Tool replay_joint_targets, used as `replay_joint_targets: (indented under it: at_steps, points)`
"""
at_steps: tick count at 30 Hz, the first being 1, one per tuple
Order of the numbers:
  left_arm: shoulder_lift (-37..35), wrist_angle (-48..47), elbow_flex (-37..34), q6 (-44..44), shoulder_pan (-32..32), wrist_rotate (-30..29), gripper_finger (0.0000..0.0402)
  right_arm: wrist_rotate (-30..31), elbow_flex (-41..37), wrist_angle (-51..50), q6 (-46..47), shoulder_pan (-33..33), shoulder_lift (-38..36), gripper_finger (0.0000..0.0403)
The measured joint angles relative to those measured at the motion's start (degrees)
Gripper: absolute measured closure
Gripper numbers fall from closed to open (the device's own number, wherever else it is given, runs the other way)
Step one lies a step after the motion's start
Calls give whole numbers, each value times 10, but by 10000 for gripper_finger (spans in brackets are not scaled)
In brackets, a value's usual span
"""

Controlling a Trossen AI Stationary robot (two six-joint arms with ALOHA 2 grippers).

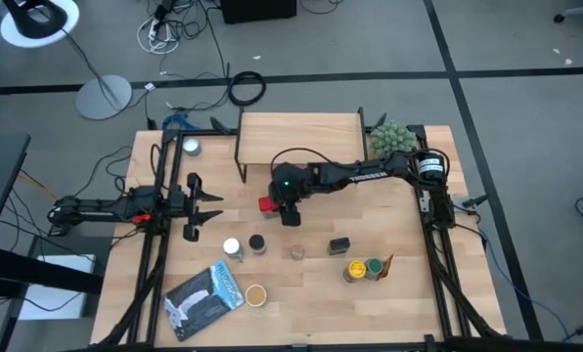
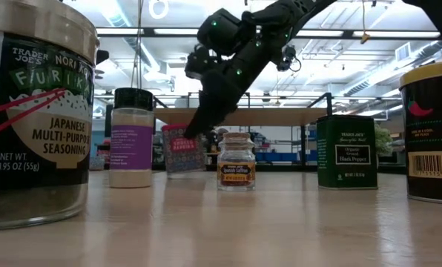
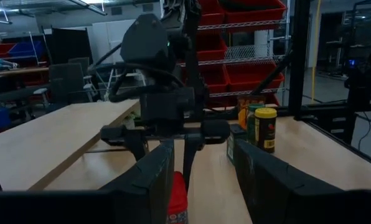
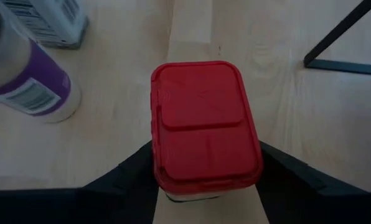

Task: Shelf spices
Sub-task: Put the red seasoning cans on the shelf

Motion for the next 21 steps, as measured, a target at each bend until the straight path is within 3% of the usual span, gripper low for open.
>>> replay_joint_targets:
  at_steps: [5, 13, 21]
  points:
    - [0, -2, 0, 0, 0, 0, 232, 0, 22, -15, 1, 3, -7, 167]
    - [0, -2, 0, 0, 0, 0, 232, 1, 92, -104, 1, 6, -30, 186]
    - [0, 0, 0, 0, 0, 0, 232, 70, 184, -163, -40, -13, -39, 164]
